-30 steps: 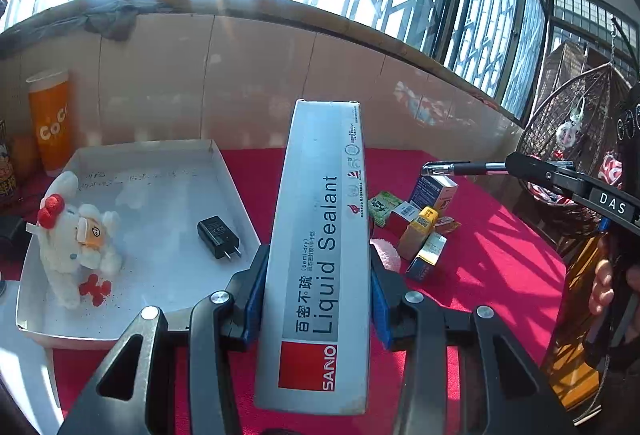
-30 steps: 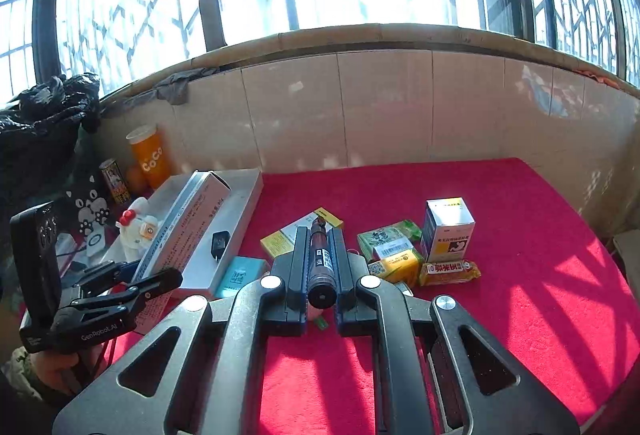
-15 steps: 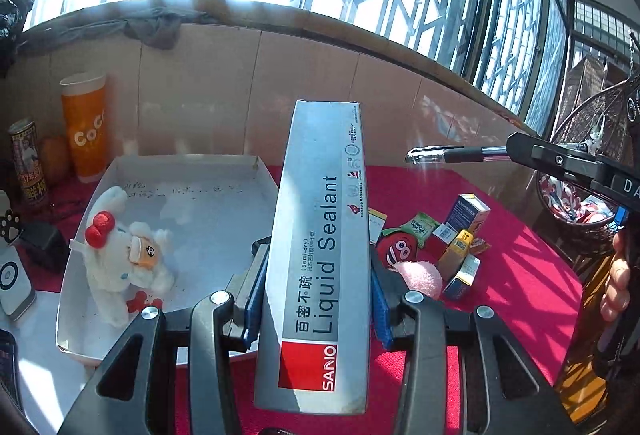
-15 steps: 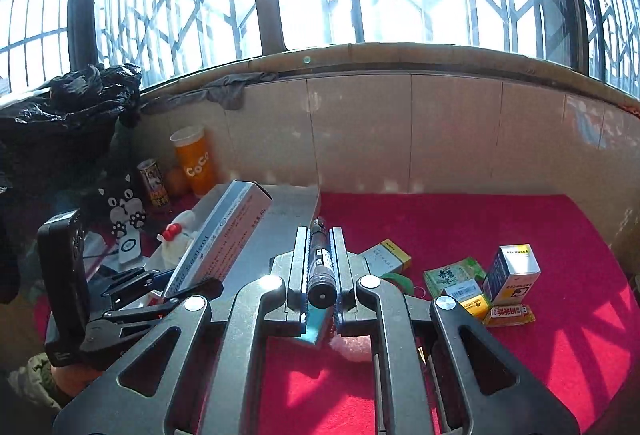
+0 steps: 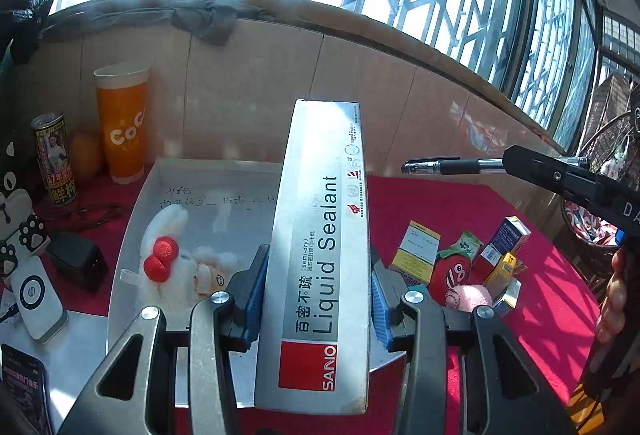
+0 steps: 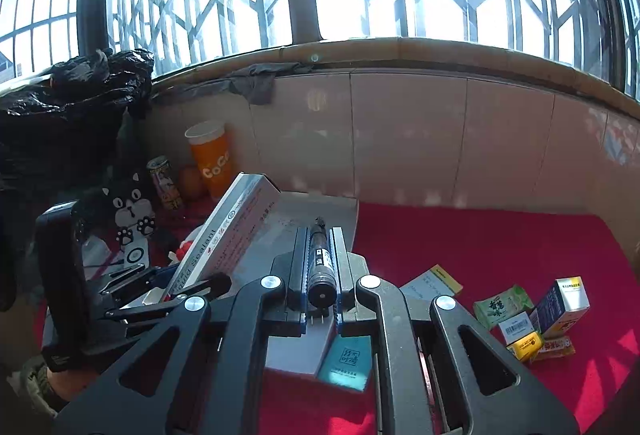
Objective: Organize objects
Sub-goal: 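Carry the sealant box and the pen toward the white tray with both tools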
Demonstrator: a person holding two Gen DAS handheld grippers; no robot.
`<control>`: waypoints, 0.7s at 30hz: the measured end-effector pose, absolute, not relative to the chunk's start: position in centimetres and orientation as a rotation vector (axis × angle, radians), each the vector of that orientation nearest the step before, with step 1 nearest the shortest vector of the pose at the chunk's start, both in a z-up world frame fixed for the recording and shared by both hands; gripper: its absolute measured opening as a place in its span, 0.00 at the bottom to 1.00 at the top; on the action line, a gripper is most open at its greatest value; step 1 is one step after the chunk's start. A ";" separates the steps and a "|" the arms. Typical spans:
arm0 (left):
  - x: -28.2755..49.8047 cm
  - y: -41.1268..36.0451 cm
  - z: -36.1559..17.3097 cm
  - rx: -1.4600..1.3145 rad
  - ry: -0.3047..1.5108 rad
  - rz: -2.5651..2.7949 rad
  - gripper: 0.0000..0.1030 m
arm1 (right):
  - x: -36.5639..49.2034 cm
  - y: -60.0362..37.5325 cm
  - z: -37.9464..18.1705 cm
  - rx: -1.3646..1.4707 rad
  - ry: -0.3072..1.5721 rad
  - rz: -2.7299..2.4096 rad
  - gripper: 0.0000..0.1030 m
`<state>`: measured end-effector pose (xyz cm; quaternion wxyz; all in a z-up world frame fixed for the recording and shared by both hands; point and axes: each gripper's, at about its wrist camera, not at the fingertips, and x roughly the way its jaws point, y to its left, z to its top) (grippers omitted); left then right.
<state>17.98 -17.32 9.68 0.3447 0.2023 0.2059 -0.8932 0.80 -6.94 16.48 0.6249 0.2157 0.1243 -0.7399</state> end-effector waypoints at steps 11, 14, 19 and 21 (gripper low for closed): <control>17.3 -22.8 9.0 0.564 0.608 -2.283 0.43 | 1.3 -12.8 14.0 0.578 0.313 -1.675 0.08; 17.0 -24.5 8.5 0.571 0.650 -2.255 0.43 | 1.4 -14.5 12.9 0.601 0.328 -1.681 0.08; 16.5 -26.0 7.6 0.594 0.665 -2.228 0.43 | 1.6 -17.0 11.1 0.632 0.360 -1.690 0.08; 16.3 -26.6 7.2 0.602 0.687 -2.219 0.43 | 1.6 -18.1 10.3 0.651 0.368 -1.691 0.08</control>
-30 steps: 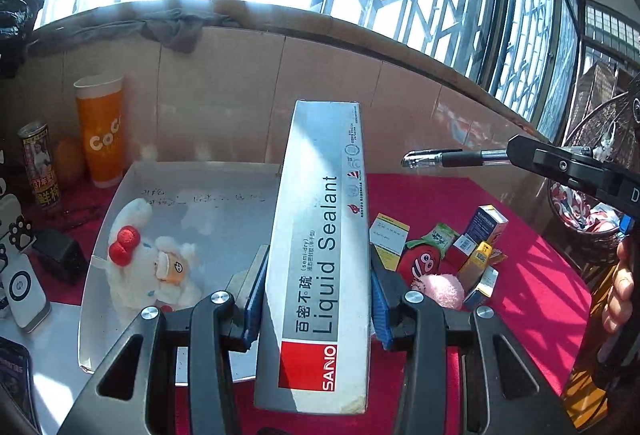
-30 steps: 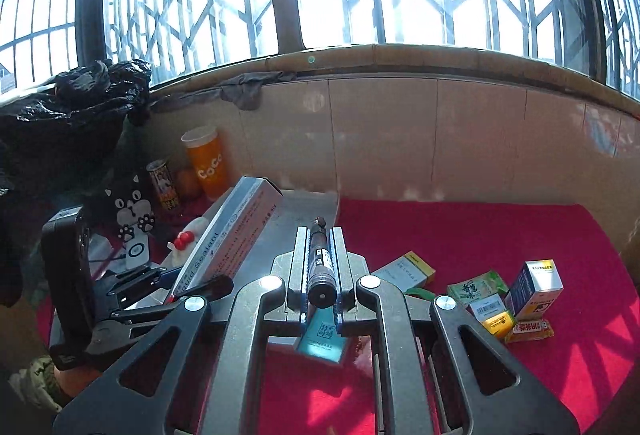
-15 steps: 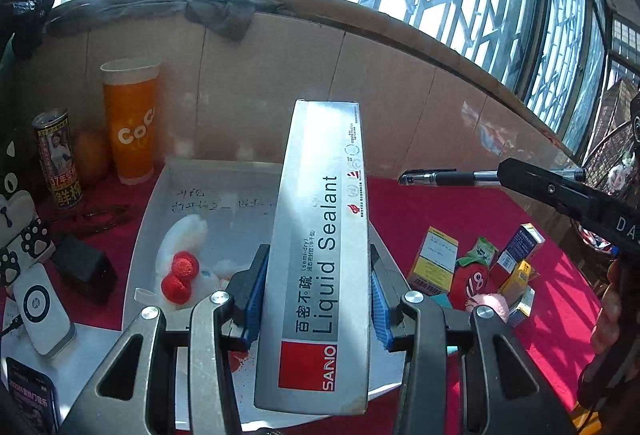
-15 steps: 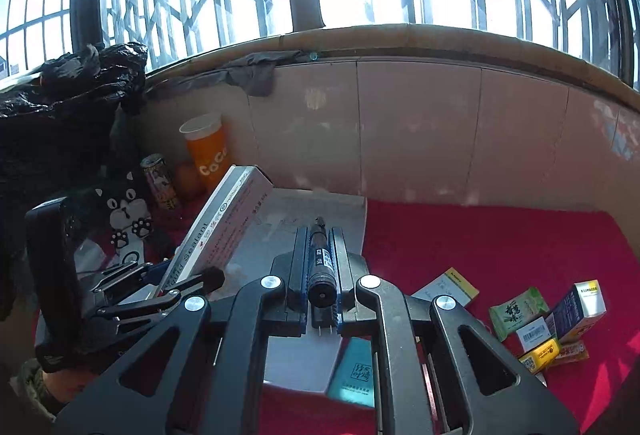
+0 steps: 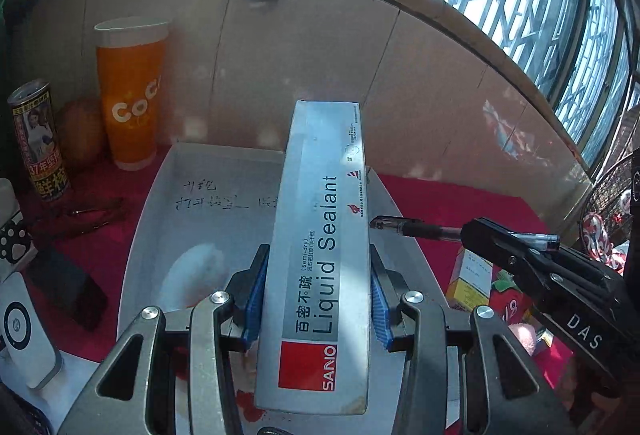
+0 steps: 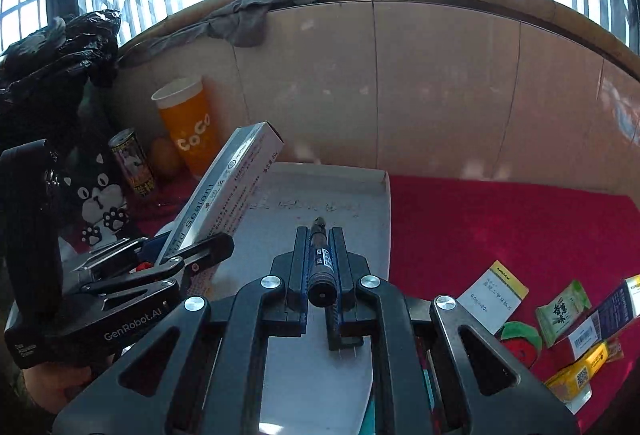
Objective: Organize objects
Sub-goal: 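Carry the sealant box and the pen toward the white tray with both tools, then open the left tool over the tray while the right tool releases the pen, then move both open tools from the tray toward the pink fluffy plush and white medicine box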
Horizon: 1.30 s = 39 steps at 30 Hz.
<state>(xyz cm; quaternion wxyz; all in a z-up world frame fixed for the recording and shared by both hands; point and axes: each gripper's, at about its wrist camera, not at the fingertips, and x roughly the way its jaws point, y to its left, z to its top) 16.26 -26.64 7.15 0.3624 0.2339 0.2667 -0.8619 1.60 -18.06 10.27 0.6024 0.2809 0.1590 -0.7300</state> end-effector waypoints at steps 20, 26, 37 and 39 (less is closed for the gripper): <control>15.5 -30.4 7.3 0.569 0.743 -2.145 0.73 | 1.9 -21.4 5.6 0.767 0.359 -1.676 0.71; 17.6 -29.2 8.4 0.451 0.721 -2.095 1.00 | 2.7 -18.6 7.3 0.710 0.307 -1.679 0.84; 17.7 -25.4 11.3 0.395 0.591 -2.085 1.00 | 2.4 -14.0 10.1 0.672 0.212 -1.711 0.84; 17.3 -24.8 11.5 0.408 0.573 -2.086 1.00 | 2.0 -13.2 10.3 0.679 0.195 -1.717 0.84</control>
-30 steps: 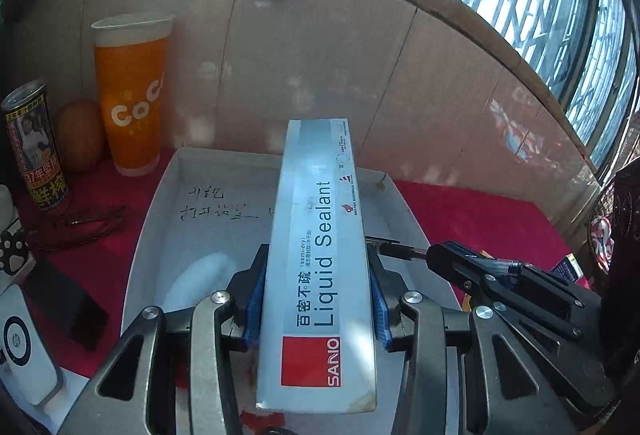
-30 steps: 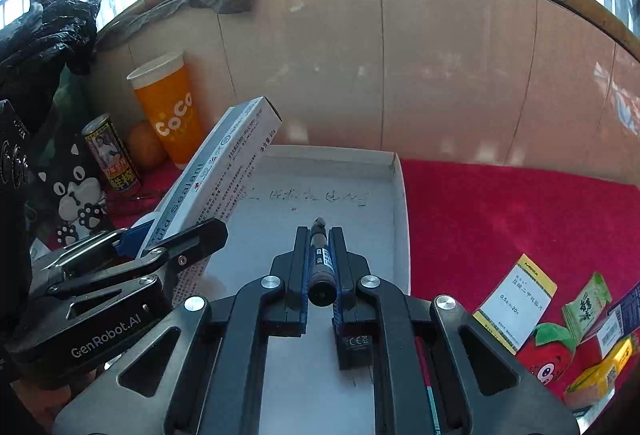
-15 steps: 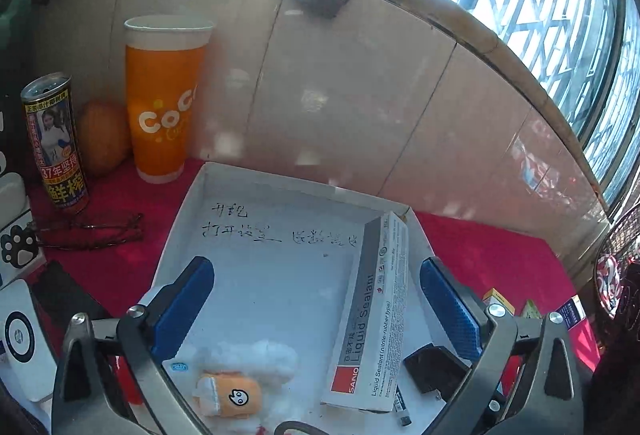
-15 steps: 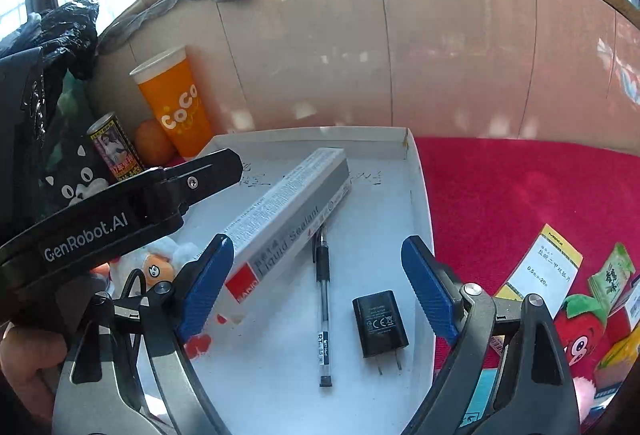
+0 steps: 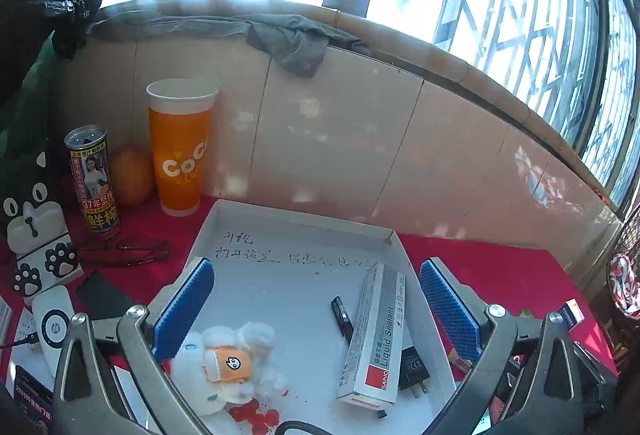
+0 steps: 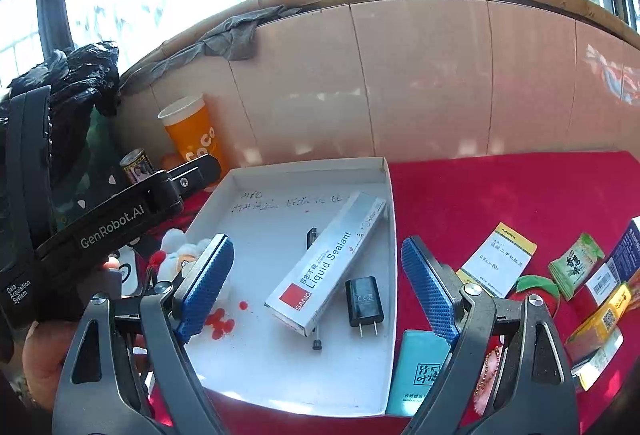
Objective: Organize objects
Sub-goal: 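Move both open tools from the tray toward the pink fluffy plush and white medicine box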
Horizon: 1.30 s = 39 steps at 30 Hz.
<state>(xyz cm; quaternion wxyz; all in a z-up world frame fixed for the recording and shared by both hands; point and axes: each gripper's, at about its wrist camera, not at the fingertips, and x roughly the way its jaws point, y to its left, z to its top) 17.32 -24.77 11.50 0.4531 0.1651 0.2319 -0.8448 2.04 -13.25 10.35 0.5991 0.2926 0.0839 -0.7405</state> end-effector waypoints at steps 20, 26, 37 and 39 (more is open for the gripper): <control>11.7 -17.7 12.1 0.532 0.429 -2.267 1.00 | -6.6 -2.2 12.7 0.671 -0.145 -1.877 0.86; 7.1 -14.2 10.0 0.719 0.391 -2.406 1.00 | -11.4 2.1 12.4 0.710 -0.235 -1.998 0.86; -0.9 -7.9 3.6 1.093 0.223 -2.513 0.97 | -18.5 7.0 7.2 0.934 -0.187 -2.092 0.86; -1.7 -7.4 3.1 1.118 0.170 -2.515 0.97 | -18.0 6.4 5.6 0.965 -0.081 -2.027 0.86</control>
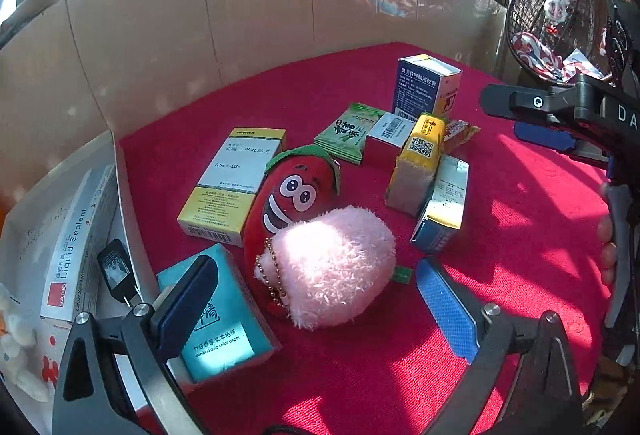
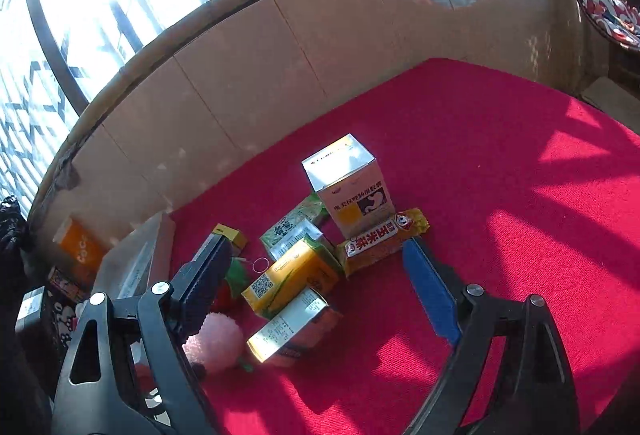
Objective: Organize objects
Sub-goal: 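Move both open tools from the tray toward the pink fluffy plush and white medicine box, then close the left tool on the pink plush while the right tool grasps the white medicine box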
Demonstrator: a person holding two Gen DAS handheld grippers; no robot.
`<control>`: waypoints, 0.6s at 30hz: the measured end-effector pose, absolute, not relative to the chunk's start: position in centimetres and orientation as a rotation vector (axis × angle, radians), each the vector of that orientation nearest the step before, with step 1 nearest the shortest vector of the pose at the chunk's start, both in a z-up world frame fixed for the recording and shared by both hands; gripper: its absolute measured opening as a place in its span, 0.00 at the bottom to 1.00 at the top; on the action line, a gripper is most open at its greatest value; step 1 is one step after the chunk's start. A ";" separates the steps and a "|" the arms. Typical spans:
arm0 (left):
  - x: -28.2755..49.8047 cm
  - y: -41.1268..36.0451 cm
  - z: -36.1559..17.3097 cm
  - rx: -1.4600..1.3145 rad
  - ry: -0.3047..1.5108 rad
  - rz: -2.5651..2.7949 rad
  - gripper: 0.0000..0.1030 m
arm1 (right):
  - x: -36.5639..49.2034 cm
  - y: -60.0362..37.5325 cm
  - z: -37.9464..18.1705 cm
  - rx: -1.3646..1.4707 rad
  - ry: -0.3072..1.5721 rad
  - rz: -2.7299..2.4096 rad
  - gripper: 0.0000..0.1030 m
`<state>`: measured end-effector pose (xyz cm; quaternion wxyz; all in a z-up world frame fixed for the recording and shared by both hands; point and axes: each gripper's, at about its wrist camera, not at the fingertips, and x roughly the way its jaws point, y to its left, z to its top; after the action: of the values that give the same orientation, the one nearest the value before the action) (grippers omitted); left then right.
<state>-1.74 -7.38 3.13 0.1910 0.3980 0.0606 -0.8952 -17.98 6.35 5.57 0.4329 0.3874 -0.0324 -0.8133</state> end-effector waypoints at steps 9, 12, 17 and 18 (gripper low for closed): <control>-2.9 -7.5 1.8 1.184 0.092 -2.510 0.93 | -16.2 2.7 1.7 1.033 0.155 -1.927 0.86; -3.0 -7.5 1.6 1.192 0.095 -2.511 0.81 | -15.8 1.0 0.8 1.048 0.192 -1.901 0.86; -2.9 -7.2 1.6 1.187 0.076 -2.526 0.67 | -14.9 0.9 0.1 1.026 0.279 -1.908 0.80; -2.8 -7.2 1.6 1.181 0.086 -2.531 0.65 | -15.0 1.2 0.2 1.019 0.287 -1.915 0.72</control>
<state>-2.76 -7.24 1.65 0.1730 0.4163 0.0303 -0.8921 -14.97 1.24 0.20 0.4591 0.4137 0.1165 -0.7775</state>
